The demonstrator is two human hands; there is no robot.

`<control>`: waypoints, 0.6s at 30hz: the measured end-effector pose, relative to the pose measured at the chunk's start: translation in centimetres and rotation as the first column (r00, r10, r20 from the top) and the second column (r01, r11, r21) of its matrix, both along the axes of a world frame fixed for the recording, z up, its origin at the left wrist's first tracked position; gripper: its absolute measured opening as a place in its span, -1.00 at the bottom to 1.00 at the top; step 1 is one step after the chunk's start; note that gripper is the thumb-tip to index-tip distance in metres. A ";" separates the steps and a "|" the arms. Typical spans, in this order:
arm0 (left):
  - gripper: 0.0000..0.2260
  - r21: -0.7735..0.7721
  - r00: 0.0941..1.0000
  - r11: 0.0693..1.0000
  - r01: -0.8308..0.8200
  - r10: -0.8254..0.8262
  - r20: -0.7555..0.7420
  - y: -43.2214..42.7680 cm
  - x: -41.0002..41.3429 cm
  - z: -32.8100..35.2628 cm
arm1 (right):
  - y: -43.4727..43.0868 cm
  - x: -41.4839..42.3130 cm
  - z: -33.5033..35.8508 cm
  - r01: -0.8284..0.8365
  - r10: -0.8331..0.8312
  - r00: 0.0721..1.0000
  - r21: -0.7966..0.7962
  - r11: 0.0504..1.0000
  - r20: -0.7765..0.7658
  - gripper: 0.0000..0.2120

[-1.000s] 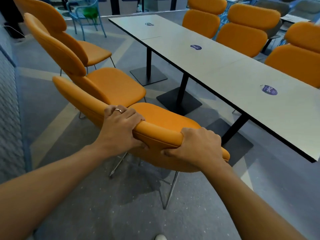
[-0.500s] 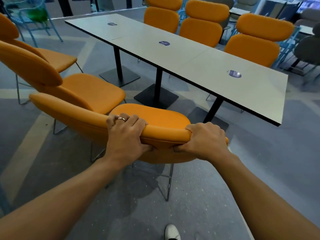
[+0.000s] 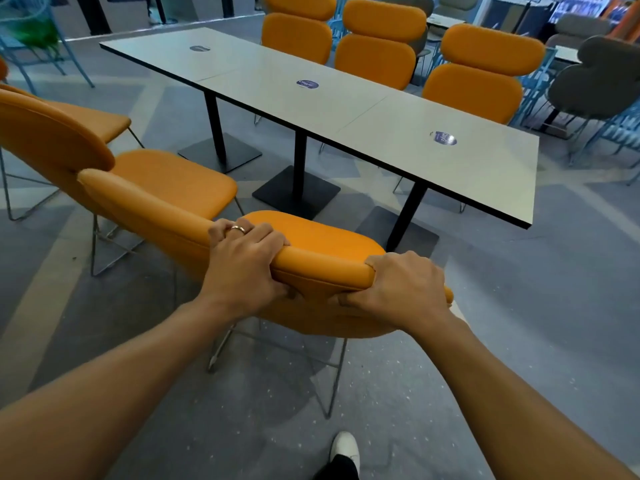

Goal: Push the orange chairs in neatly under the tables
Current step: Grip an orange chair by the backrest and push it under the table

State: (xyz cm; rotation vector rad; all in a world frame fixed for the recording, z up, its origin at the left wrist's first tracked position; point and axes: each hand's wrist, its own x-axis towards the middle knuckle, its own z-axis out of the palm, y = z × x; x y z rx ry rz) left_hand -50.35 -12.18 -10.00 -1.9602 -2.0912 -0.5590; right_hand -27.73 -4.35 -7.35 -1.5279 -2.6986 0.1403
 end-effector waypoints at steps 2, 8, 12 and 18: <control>-0.49 -0.001 0.999 0.999 0.044 -0.044 -0.006 -0.2 -0.1 0.1 | -1.3 0.2 0.1 0.037 -0.037 0.999 -0.007 0.999 0.007 -0.36; -0.48 -0.025 0.988 0.988 0.152 -0.152 -0.022 0.1 0.0 0.3 | -3.8 0.8 0.2 0.151 -0.151 0.988 -0.006 0.988 0.041 -0.35; -0.46 -0.051 0.978 0.977 0.207 -0.208 -0.024 1.4 -0.3 0.3 | -4.1 0.9 0.1 0.193 -0.193 0.981 0.016 0.981 0.035 -0.34; -0.42 -0.070 0.972 0.970 0.233 -0.234 -0.014 2.5 -1.0 0.4 | -2.8 0.9 -0.2 0.170 -0.170 0.985 0.011 0.985 -0.017 -0.30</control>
